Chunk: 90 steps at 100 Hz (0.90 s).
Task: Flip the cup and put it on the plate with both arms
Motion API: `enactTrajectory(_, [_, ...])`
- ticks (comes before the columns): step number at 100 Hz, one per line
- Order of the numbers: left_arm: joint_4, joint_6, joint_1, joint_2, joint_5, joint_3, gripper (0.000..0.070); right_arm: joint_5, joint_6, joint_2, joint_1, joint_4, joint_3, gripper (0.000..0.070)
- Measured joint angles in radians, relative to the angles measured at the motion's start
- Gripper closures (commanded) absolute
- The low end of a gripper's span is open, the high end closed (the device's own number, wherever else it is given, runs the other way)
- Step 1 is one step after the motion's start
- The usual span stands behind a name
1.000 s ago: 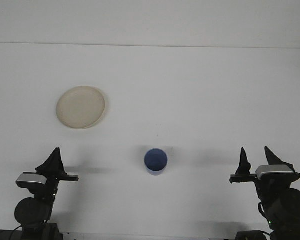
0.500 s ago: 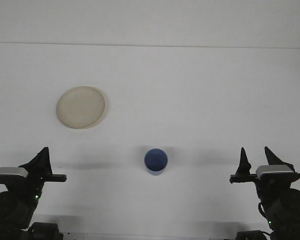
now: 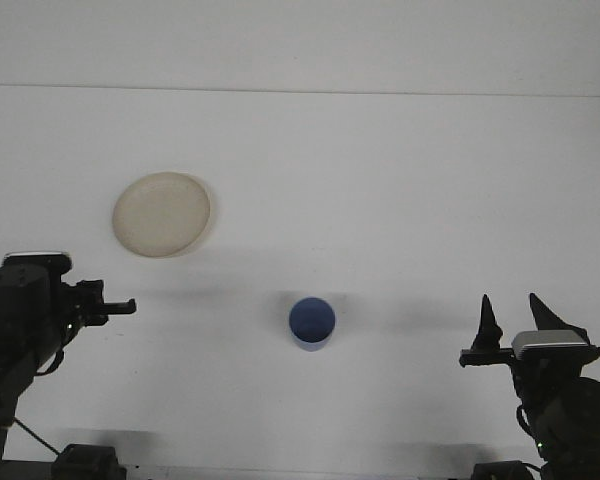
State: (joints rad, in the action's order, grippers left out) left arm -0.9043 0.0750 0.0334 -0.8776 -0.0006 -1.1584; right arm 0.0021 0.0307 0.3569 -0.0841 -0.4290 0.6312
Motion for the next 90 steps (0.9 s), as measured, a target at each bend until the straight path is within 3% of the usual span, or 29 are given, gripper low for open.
enactTrajectory(27, [-0.009, -0.025, 0.000, -0.060, 0.000, 0.000, 0.0665, 0.002, 0.000, 0.000, 0.000, 0.000, 0.000, 0.0237])
enactTrajectory(49, [0.005, -0.025, 0.000, -0.060, 0.000, 0.000, 0.0279, 0.006, 0.000, 0.000, 0.000, 0.000, 0.000, 0.0237])
enactTrajectory(58, [0.006, -0.025, 0.002, -0.060, 0.000, 0.000, 0.0192, 0.026, 0.000, 0.000, 0.000, 0.000, 0.000, 0.0237])
enactTrajectory(90, [0.002, -0.011, 0.100, -0.106, 0.000, -0.048, 0.0188, 0.029, 0.000, 0.000, 0.000, 0.003, 0.000, 0.0237])
